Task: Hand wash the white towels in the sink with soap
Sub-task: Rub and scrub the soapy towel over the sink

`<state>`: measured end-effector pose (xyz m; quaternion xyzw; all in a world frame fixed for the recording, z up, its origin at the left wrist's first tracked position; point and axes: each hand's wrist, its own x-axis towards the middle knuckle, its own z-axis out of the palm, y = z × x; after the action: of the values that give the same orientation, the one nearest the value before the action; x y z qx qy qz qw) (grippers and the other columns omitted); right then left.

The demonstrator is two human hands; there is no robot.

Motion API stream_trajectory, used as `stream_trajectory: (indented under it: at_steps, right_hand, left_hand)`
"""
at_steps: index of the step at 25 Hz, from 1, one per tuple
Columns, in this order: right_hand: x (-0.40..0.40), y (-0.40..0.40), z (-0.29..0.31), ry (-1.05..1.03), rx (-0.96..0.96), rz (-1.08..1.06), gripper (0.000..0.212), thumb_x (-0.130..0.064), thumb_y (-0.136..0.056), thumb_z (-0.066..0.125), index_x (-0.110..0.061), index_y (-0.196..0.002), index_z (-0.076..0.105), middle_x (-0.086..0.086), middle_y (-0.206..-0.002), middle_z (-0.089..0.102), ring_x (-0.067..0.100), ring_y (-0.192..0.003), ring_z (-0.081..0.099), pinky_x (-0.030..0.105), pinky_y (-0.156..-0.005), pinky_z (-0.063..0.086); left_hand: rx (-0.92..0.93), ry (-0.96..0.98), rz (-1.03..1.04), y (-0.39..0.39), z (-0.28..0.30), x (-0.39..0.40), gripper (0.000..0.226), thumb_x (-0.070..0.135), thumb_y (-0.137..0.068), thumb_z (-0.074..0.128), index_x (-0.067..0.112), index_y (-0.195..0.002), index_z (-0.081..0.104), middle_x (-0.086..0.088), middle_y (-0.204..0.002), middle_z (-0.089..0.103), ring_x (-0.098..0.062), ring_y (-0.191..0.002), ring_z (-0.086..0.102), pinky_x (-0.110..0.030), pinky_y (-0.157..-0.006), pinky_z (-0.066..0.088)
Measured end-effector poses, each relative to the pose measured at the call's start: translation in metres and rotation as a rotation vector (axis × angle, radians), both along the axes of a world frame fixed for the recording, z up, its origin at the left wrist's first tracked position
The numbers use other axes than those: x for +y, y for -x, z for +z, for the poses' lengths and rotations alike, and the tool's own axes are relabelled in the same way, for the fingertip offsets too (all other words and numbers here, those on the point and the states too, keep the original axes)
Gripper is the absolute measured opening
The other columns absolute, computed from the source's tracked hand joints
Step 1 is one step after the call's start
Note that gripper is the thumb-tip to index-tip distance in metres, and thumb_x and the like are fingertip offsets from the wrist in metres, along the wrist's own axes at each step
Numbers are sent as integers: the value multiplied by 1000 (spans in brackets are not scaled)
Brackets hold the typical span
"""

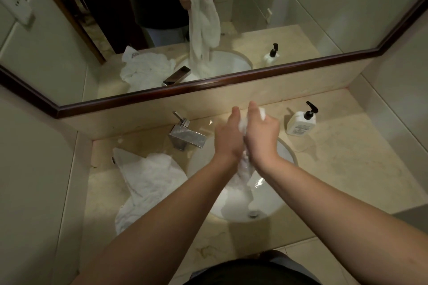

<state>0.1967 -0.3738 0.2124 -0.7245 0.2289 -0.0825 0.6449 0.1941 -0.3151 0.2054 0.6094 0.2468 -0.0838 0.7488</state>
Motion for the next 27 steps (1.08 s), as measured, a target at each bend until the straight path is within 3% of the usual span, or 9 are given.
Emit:
stream_trajectory:
  at_steps: [4,7,11,13,15,18,21,25,27]
  right_hand:
    - [9,3,4,42,-8,114,51,-35,-97,56,-18,-50,52,-7,-45,51,10,-46,50,28,-51,41]
    - [7,-9,4,18,4,8,50,-40,-96,56,-17,-52,49,-2,-49,54,17,-51,53,39,-60,47]
    - [19,5,0,54,60,156,49,-41,-95,56,-12,-56,58,4,-55,61,19,-57,59,39,-62,49]
    - [9,-5,4,15,49,44,51,-40,-94,60,-15,-50,51,1,-48,53,17,-50,51,41,-59,45]
    - [12,-2,7,15,27,51,51,-40,-94,60,-12,-52,53,2,-50,55,17,-51,53,41,-57,47]
    - [22,8,5,25,37,164,55,-42,-93,60,-6,-52,55,4,-49,54,17,-49,51,36,-53,44]
    - [12,-8,5,9,48,-16,51,-40,-94,59,-15,-51,50,2,-49,53,18,-50,51,41,-58,46]
    - [22,9,-3,80,110,133,51,-43,-94,58,-10,-56,58,5,-54,59,19,-55,58,38,-57,49]
    - [13,2,-1,13,100,2,51,-44,-93,58,-13,-52,53,2,-50,54,20,-53,54,46,-63,50]
  left_hand:
    - [10,49,54,-6,-4,8,47,49,-100,51,10,-76,63,-2,-67,65,-16,-67,62,-31,-69,48]
    - [-34,-20,43,-4,-4,6,46,46,-101,50,9,-76,62,-2,-67,63,-16,-70,60,-30,-70,47]
    - [87,111,46,-3,-3,17,44,47,-101,50,10,-84,67,-2,-72,69,-15,-72,67,-22,-58,52]
    - [85,95,-36,4,0,12,45,48,-102,47,12,-95,72,-4,-85,75,-13,-80,72,-27,-71,59]
    - [66,50,-10,-2,0,15,45,50,-100,49,13,-88,71,-5,-83,74,-19,-83,71,-36,-82,57]
    - [73,68,62,-8,-5,19,44,52,-99,50,14,-82,64,-3,-78,66,-19,-76,64,-30,-69,52]
    - [21,56,55,-3,-10,10,57,62,-89,53,9,-98,70,-6,-97,73,-17,-93,70,-40,-91,55]
    - [90,103,50,-5,-15,18,46,51,-99,51,13,-76,62,-1,-69,65,-7,-60,64,-22,-60,53]
    - [61,18,-13,-3,-19,11,44,55,-97,50,14,-93,67,-2,-91,70,-10,-84,69,-30,-81,55]
